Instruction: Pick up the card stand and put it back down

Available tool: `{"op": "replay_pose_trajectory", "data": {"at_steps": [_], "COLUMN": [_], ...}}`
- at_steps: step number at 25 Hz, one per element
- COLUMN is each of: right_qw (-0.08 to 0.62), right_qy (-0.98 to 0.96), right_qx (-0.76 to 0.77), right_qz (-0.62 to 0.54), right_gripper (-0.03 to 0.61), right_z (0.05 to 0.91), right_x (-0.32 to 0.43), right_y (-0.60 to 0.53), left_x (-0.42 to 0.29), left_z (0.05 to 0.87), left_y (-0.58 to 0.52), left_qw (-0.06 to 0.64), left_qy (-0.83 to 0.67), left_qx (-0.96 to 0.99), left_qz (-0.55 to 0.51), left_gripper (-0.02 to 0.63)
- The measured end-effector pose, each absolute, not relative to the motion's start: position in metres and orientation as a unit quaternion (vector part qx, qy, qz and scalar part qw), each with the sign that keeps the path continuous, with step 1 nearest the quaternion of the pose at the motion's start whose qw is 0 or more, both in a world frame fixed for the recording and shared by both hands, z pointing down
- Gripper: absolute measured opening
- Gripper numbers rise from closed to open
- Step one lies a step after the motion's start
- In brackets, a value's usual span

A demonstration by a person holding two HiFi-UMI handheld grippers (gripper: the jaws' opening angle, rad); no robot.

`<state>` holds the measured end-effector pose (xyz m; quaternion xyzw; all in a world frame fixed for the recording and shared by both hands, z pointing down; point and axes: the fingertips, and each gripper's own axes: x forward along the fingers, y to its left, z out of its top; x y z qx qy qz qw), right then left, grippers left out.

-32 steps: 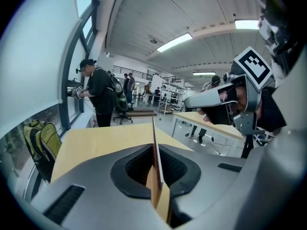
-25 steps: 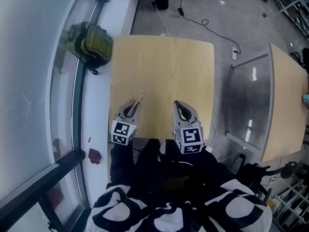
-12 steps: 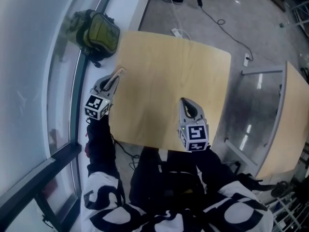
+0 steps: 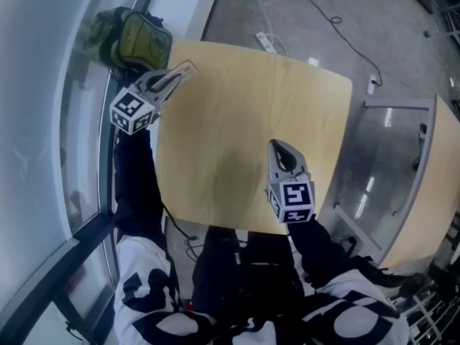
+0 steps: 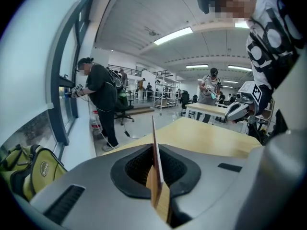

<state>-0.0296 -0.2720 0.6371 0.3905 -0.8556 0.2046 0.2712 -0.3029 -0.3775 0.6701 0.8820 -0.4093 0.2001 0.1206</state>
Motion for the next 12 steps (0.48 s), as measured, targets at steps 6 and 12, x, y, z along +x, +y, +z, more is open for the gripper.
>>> {"op": "replay_pose_trajectory", "data": {"at_steps": [6, 12], "right_qw": [0.274, 0.278], "right_qy": [-0.85, -0.847], "right_qx": [0.4, 0.402], "right_qz": [0.206, 0.211], "right_gripper": [0.023, 0.023], "right_z": [0.642, 0.648], "right_x": [-0.016, -0.009], "right_y": [-0.279, -0.285], "left_x": [-0.279, -0.258], "left_z": [0.675, 0.682], "left_y": [-0.407, -0.423], "left_qw": [0.136, 0.161], "left_qy": [-0.329, -0.265], "left_qx": [0.915, 0.932], "left_qz": [0.189, 0.186], "left_gripper": [0.02, 0.02]}}
